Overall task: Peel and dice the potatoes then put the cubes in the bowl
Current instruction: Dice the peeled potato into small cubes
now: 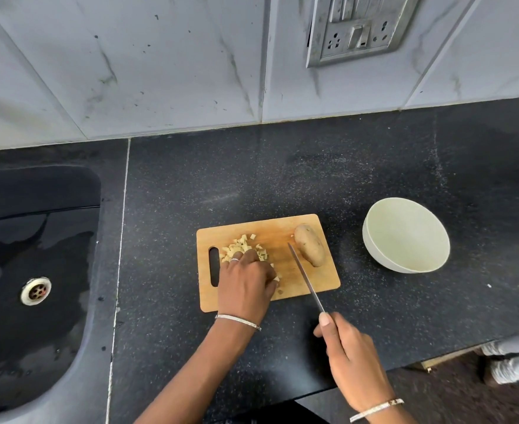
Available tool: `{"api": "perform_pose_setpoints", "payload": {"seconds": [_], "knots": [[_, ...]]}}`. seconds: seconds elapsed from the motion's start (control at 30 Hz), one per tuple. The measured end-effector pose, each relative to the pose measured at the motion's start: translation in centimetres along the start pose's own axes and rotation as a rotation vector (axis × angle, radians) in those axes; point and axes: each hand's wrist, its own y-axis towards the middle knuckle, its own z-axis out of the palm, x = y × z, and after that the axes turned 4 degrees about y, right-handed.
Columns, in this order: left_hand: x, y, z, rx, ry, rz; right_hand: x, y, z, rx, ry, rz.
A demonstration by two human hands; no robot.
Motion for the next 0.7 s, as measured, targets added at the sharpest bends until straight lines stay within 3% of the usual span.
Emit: {"api": "perform_pose_setpoints", "payload": {"seconds": [0.33, 0.43, 0.57, 0.7], "knots": [[-0.5, 0.8, 0.3, -0.090, -0.125, 0.029, -0.8, -0.8, -0.5, -0.027, 0.043, -0.014], [-1.0, 1.9, -0.2, -0.042, -0.210, 0.047, -0.8, -0.5, -0.6, -0.046, 0.069, 0.007], [-1.4, 3.8, 0.1, 0.047, -0.147, 0.103, -0.6, 0.2, -0.6, -0.026, 0.079, 0.025], [-1.3, 4.6, 0.2, 0.019, -0.107, 0.123, -0.5, 0.5, -0.3, -0.025, 0.070, 0.028]]}}
